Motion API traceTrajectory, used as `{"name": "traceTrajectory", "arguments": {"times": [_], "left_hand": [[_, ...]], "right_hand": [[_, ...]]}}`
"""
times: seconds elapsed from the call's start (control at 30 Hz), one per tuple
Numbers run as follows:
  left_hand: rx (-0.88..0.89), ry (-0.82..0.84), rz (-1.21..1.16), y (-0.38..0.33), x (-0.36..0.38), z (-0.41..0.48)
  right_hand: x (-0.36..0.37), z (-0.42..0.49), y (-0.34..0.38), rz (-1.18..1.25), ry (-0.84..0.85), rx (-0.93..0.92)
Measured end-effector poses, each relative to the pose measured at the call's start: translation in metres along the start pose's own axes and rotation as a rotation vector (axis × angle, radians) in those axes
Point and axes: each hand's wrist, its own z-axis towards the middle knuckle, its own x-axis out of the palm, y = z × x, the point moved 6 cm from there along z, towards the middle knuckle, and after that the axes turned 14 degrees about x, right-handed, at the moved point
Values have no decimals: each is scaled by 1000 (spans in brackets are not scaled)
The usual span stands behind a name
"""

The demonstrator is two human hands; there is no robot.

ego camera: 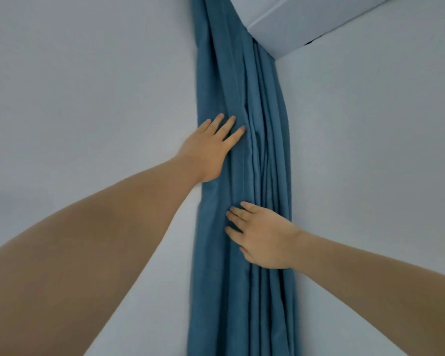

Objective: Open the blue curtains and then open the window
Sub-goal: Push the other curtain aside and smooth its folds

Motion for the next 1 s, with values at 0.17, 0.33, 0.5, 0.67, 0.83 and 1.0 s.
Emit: {"name": "traceTrajectory", "arguments": {"times": [0.17,0.33,0.5,0.67,0.83,1.0], "left_hand": [[52,52,-61,-38,21,-27],[103,202,65,-74,50,-43],[72,229,41,-83,47,-46],[147,295,-149,-136,64,-87],[133,354,-144,-172,83,-116],[98,402,-48,-182,93,-113]], "right_hand": [[24,-29,30,-9,99,-80],[53,-39,22,-41,237,15],[56,-48,32,18,262,62],[62,-84,77,66,294,-75],[77,-99,88,-33,354,-90],[94,-96,85,-49,415,-47]]}}
